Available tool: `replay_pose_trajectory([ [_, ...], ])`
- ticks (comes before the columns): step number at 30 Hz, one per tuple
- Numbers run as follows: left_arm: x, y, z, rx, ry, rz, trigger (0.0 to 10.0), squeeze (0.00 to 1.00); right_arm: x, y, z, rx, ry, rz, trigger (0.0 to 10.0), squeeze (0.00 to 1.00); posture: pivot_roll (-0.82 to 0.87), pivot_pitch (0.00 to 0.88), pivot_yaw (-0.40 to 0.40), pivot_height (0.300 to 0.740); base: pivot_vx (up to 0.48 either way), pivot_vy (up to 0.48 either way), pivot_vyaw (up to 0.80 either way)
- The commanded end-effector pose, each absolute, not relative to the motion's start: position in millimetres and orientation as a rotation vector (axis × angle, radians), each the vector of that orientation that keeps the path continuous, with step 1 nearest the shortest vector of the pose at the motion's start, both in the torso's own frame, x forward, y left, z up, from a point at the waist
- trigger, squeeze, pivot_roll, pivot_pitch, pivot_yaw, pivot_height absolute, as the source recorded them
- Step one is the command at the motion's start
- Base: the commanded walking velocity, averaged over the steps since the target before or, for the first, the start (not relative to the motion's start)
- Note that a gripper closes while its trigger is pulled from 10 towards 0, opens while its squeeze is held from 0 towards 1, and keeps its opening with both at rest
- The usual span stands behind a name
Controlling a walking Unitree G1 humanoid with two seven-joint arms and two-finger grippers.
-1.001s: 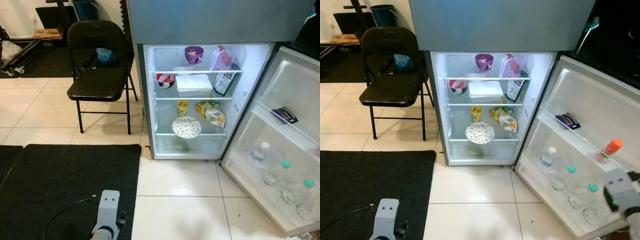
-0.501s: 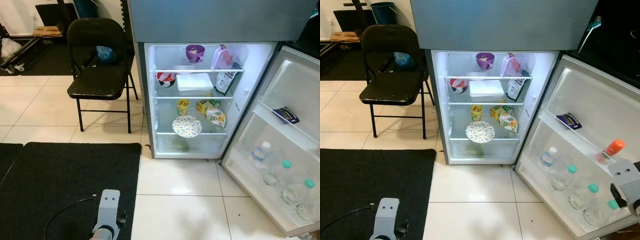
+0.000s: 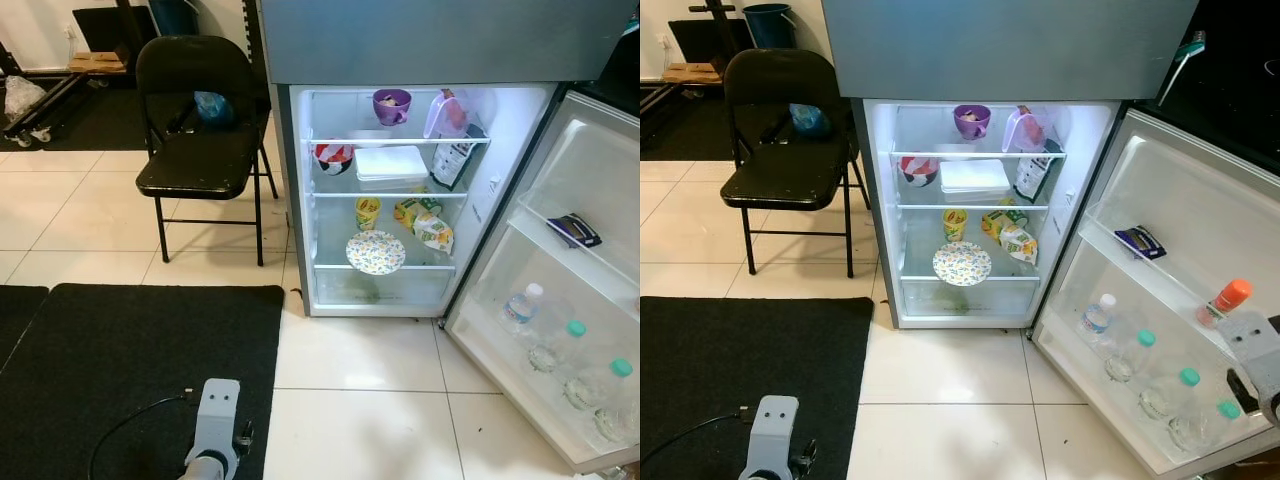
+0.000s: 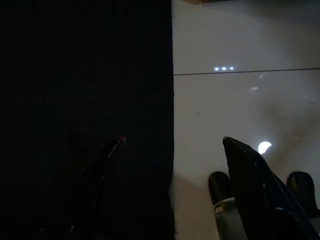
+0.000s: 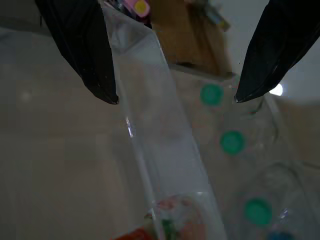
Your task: Restocking fridge
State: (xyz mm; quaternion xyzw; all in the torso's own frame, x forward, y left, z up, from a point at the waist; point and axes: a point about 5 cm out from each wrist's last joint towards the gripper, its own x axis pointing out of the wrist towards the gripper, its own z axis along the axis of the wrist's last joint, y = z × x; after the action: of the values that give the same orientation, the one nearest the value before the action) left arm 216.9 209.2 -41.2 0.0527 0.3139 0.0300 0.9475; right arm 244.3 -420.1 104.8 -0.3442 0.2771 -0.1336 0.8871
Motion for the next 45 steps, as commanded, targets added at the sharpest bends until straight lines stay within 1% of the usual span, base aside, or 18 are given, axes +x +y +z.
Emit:
replay_pose_trajectory([
  [1,209,216,-45,0.123,0.671,0.069,10.0,0.0,238,-423,100,-0.717,0.645,-0.242,10.0,0.0,-0.14,0.154,0.016,0.717,0.0,0.0,0.0],
  [7,208,218,-45,0.128,0.674,0.069,10.0,0.0,240,-420,98,-0.686,0.662,-0.217,10.0,0.0,-0.13,0.161,0.021,0.717,0.0,0.0,0.0],
  [14,207,219,-45,0.132,0.676,0.064,10.0,0.0,251,-413,106,-0.608,0.591,-0.141,10.0,0.0,-0.13,0.162,0.025,0.717,0.0,0.0,0.0],
  [15,207,217,-45,0.134,0.679,0.059,10.0,0.0,259,-404,111,-0.569,0.529,-0.053,10.0,0.0,-0.14,0.164,0.025,0.717,0.0,0.0,0.0],
  [18,207,217,-45,0.134,0.681,0.057,10.0,0.0,261,-400,113,-0.552,0.507,-0.014,10.0,0.0,-0.14,0.164,0.025,0.717,0.0,0.0,0.0],
  [22,208,210,-46,0.136,0.682,0.037,10.0,0.0,271,-377,114,-0.548,0.462,0.201,10.0,0.0,-0.15,0.167,0.027,0.717,0.0,0.0,0.0],
  [25,209,209,-46,0.134,0.682,0.033,10.0,0.0,277,-370,122,-0.541,0.424,0.255,10.0,0.0,-0.16,0.166,0.026,0.717,0.0,0.0,0.0],
  [27,209,209,-46,0.134,0.682,0.033,10.0,0.0,277,-370,122,-0.541,0.424,0.255,10.0,0.0,-0.16,0.166,0.026,0.717,0.0,0.0,0.0],
  [30,209,207,-47,0.133,0.685,0.032,10.0,0.0,288,-360,139,-0.569,0.365,0.337,10.0,0.0,-0.16,0.166,0.02,0.717,0.0,0.0,0.0],
  [32,209,207,-47,0.132,0.686,0.033,10.0,0.0,291,-358,145,-0.566,0.344,0.353,10.0,0.0,-0.16,0.166,0.018,0.717,0.0,0.0,0.0],
  [34,208,207,-47,0.13,0.686,0.036,10.0,0.0,300,-346,168,-0.602,0.265,0.42,10.0,0.0,-0.16,0.165,0.017,0.717,0.0,0.0,0.0],
  [36,208,207,-47,0.13,0.687,0.037,10.0,0.0,301,-342,174,-0.601,0.241,0.434,10.0,0.0,-0.16,0.165,0.017,0.717,0.0,0.0,0.0],
  [38,206,207,-48,0.131,0.691,0.038,10.0,0.0,307,-326,218,-0.669,0.103,0.483,10.0,0.0,-0.15,0.166,0.015,0.717,0.0,0.0,0.0],
  [40,206,207,-48,0.131,0.691,0.038,10.0,0.0,307,-326,218,-0.669,0.103,0.483,10.0,0.0,-0.15,0.166,0.015,0.717,0.0,0.0,0.0],
  [42,204,206,-49,0.132,0.695,0.034,10.0,0.0,303,-308,270,-0.75,-0.041,0.533,10.0,0.0,-0.16,0.165,0.016,0.717,0.0,0.0,0.0],
  [44,204,205,-50,0.133,0.698,0.029,10.0,0.0,296,-291,312,-0.781,-0.188,0.564,10.0,0.0,-0.16,0.165,0.016,0.717,0.0,0.0,0.0],
  [45,204,205,-50,0.133,0.698,0.029,10.0,0.0,296,-291,312,-0.781,-0.188,0.564,10.0,0.0,-0.16,0.165,0.016,0.717,0.0,0.0,0.0],
])
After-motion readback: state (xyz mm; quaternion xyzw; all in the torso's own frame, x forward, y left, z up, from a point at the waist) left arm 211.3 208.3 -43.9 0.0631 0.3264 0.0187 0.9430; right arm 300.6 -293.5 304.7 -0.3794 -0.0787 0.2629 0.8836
